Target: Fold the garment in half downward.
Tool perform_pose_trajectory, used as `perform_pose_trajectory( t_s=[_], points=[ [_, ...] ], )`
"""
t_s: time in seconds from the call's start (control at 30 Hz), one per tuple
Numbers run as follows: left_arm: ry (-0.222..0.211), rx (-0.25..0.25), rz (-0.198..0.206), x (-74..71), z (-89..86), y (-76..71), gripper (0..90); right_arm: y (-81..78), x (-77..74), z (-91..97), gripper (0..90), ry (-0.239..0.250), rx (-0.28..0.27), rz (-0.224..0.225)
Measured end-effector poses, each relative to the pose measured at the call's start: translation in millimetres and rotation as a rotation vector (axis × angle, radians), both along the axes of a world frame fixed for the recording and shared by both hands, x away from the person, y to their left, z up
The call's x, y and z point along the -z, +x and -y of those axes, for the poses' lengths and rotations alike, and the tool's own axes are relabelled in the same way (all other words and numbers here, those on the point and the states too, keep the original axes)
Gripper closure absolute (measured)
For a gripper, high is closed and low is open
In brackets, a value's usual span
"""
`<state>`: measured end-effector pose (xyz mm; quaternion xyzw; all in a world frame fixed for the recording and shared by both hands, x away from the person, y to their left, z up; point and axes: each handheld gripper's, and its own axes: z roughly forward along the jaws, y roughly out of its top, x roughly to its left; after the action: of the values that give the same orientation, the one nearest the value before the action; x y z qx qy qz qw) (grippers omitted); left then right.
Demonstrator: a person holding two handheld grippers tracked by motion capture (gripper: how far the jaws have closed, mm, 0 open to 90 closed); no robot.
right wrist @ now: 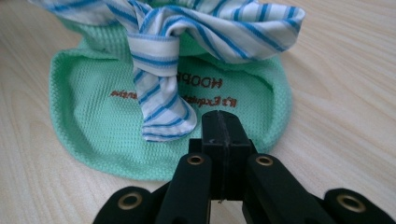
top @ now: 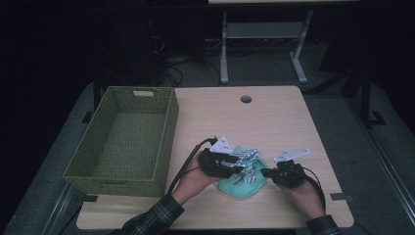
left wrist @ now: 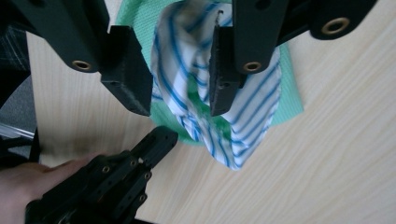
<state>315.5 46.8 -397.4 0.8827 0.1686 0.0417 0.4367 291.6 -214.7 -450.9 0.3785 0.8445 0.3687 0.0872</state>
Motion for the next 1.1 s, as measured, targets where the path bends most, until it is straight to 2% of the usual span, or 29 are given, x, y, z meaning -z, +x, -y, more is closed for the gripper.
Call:
perform_pose_trajectory(
  t_s=[0.1,0.2,0.27,0.37,0.4,0.5,0.57,0.67,0.73,0.8,0.97,1.1],
  points=[
    [-0.018,-0.007,0.007,-7.8,-3.7,3.8,58.4,-0.9,-0.8,-0.7,89.9,0.005,-0.001,0.002],
    [-0.024,-0.023,0.001,-11.7,-6.6,12.0,67.5,-2.6,-1.7,-1.9,89.9,0.012,-0.012,0.010],
    [-0.026,-0.039,-0.020,-10.6,-7.2,21.3,73.9,-4.6,-1.7,-1.9,89.9,0.017,-0.020,0.011],
    [0.017,-0.060,-0.022,-2.5,-4.6,33.8,83.4,-8.9,-2.1,-2.5,89.9,0.033,-0.037,0.019],
    [0.024,-0.065,-0.034,1.8,-3.4,37.7,85.1,-10.8,-3.0,-4.1,89.9,0.038,-0.032,0.006],
    [0.056,-0.073,-0.060,16.1,1.2,47.5,86.9,-11.1,-3.2,-8.7,89.9,0.045,-0.049,0.007],
    [0.077,-0.057,-0.064,22.4,3.9,51.0,87.2,-9.5,-2.4,-13.6,89.9,0.041,-0.062,0.010],
    [0.075,-0.044,-0.087,29.8,10.0,50.4,87.2,-6.2,-2.0,-18.5,89.9,0.043,-0.071,0.017],
    [0.086,-0.026,-0.088,30.8,12.0,48.8,87.3,-2.9,-2.0,-21.2,89.9,0.055,-0.072,0.019],
    [0.066,-0.016,-0.104,31.3,15.0,44.9,87.7,-0.8,-1.7,-23.5,89.9,0.064,-0.073,0.019],
    [0.051,0.031,-0.117,29.9,20.9,37.8,88.3,-0.5,-3.1,-24.0,90.0,0.082,-0.076,0.031],
    [0.018,0.058,-0.136,26.1,23.5,33.4,89.4,-3.2,-5.5,-22.1,89.9,0.091,-0.078,0.049]
  ],
)
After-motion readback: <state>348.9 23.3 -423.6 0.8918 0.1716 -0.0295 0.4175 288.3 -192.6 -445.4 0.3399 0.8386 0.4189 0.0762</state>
